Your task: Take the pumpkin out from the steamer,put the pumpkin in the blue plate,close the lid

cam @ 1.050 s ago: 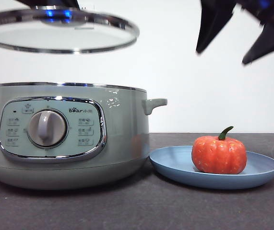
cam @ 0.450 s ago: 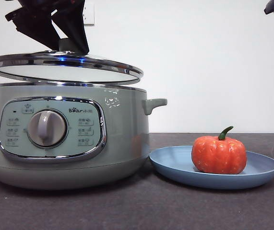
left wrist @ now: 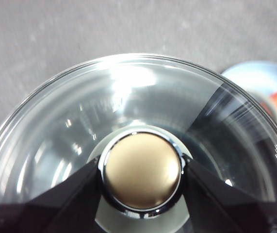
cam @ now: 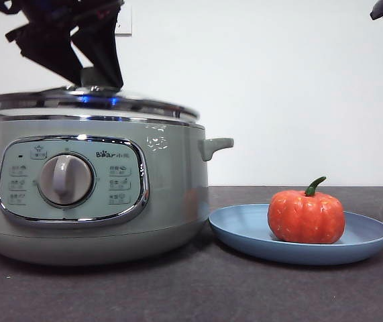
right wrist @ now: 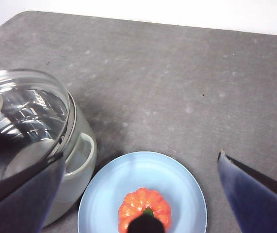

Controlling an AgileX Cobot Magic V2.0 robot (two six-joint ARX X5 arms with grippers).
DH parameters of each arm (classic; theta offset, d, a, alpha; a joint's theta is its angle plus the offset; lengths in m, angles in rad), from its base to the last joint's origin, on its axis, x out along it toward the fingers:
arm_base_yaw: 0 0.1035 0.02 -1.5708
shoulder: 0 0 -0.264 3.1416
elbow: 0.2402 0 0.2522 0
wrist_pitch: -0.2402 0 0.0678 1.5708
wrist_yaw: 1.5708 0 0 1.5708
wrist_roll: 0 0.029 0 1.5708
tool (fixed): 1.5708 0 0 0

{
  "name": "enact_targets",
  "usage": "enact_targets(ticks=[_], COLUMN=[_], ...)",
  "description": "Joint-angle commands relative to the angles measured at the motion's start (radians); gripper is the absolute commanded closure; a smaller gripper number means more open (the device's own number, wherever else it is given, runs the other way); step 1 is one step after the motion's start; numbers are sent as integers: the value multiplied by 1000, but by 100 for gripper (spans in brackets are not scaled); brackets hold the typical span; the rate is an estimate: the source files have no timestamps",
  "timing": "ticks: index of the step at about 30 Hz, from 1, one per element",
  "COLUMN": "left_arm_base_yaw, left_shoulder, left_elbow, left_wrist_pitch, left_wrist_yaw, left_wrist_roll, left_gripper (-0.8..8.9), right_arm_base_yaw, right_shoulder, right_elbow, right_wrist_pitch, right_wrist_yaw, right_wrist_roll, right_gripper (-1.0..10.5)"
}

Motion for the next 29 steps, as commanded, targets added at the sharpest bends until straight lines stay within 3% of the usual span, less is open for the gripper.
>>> enact_targets(ticks=[1, 29], left_arm_base_yaw=[1, 0], left_shoulder=[-7, 12], left_elbow=[-3, -3], left_wrist_pitch=[39, 31], left_wrist_yaw=[7, 12], left_wrist_roll=[-12, -30], left_gripper=[822, 822], right_arm_base_yaw=[0, 0], right_shoulder=[0, 0], right_elbow=[-9, -9], right_wrist_pitch=[0, 0], right_wrist_yaw=[4, 3], right_wrist_roll=[10, 14], right_gripper=[350, 350])
